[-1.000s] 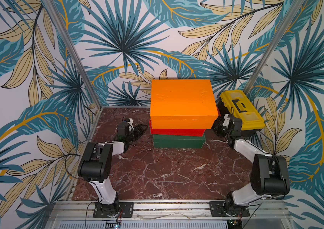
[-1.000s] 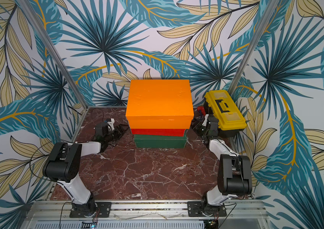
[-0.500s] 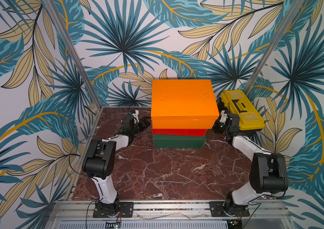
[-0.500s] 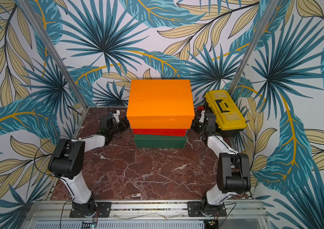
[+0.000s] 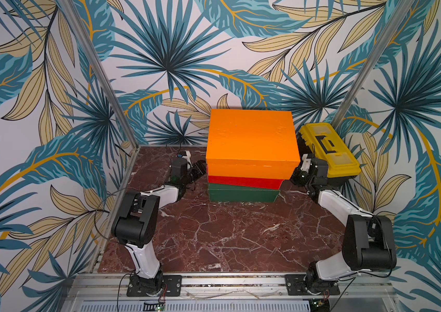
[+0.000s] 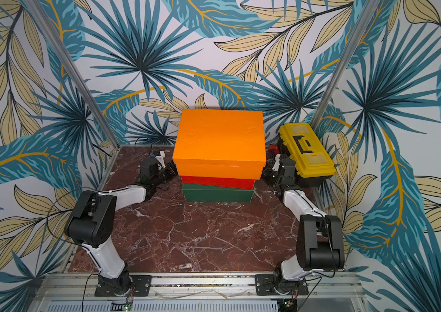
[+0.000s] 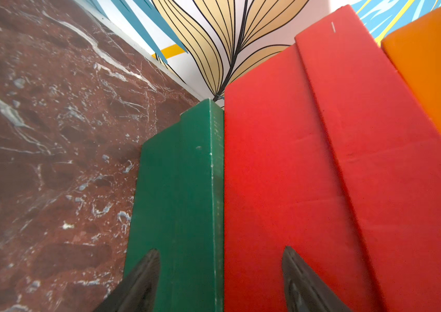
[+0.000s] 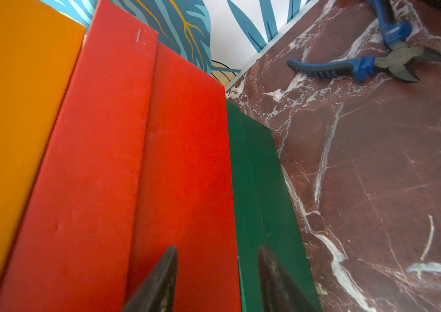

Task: Stack the shoeboxes
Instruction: Adjust the shoebox.

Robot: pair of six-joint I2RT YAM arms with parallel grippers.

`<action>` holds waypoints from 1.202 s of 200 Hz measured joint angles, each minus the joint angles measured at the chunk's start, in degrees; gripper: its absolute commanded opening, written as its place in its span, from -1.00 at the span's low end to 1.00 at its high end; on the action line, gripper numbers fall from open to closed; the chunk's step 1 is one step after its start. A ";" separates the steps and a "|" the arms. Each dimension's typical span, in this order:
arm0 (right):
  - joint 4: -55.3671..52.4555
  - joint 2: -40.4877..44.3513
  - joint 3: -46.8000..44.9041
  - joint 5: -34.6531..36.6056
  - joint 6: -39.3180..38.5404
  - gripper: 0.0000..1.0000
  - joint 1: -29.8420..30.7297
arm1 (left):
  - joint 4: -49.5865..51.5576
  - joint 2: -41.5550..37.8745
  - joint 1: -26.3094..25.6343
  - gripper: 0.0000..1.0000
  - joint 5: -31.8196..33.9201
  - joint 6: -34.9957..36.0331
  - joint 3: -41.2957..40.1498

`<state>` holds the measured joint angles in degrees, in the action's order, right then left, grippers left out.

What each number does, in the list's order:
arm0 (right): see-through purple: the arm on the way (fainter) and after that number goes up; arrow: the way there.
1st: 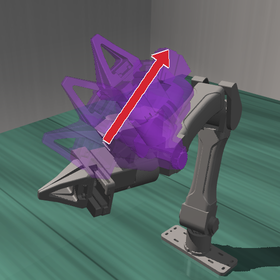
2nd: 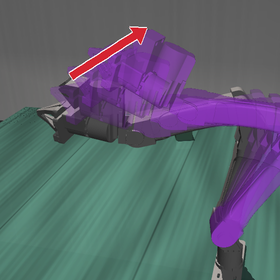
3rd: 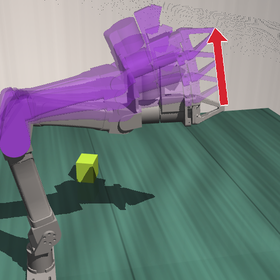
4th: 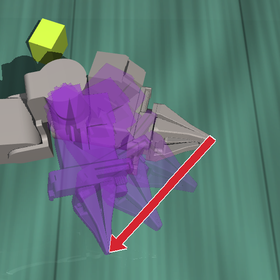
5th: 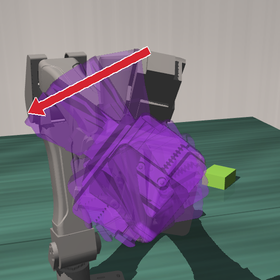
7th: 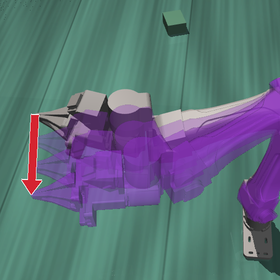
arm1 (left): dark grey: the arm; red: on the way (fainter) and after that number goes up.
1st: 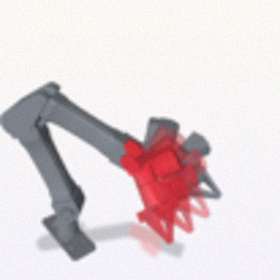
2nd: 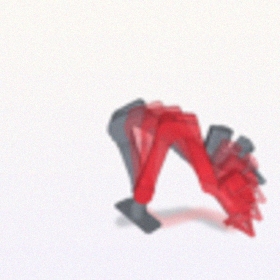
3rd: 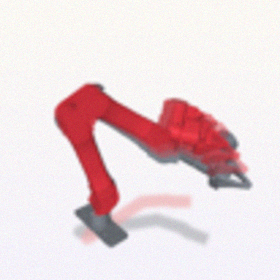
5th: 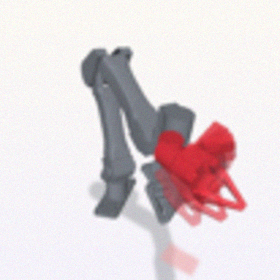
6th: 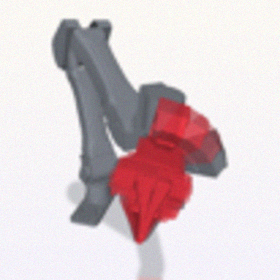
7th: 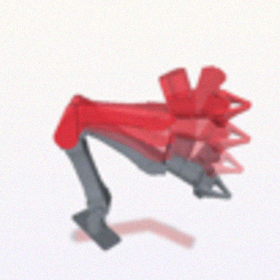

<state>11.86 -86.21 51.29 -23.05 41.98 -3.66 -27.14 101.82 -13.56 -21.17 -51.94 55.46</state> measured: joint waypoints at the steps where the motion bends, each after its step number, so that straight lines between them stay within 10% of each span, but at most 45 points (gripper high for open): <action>1: -0.04 0.11 -0.07 0.07 -0.02 0.01 0.00 | 0.00 -0.07 -0.04 0.44 0.09 0.02 -0.09; 240: -1.53 -1.40 1.86 1.55 -0.87 0.00 -0.04 | 0.63 -7.67 -3.19 0.44 8.17 0.15 -7.63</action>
<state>10.33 -87.61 53.15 -21.50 41.10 -3.70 -26.50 94.15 -16.75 -12.99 -51.79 47.83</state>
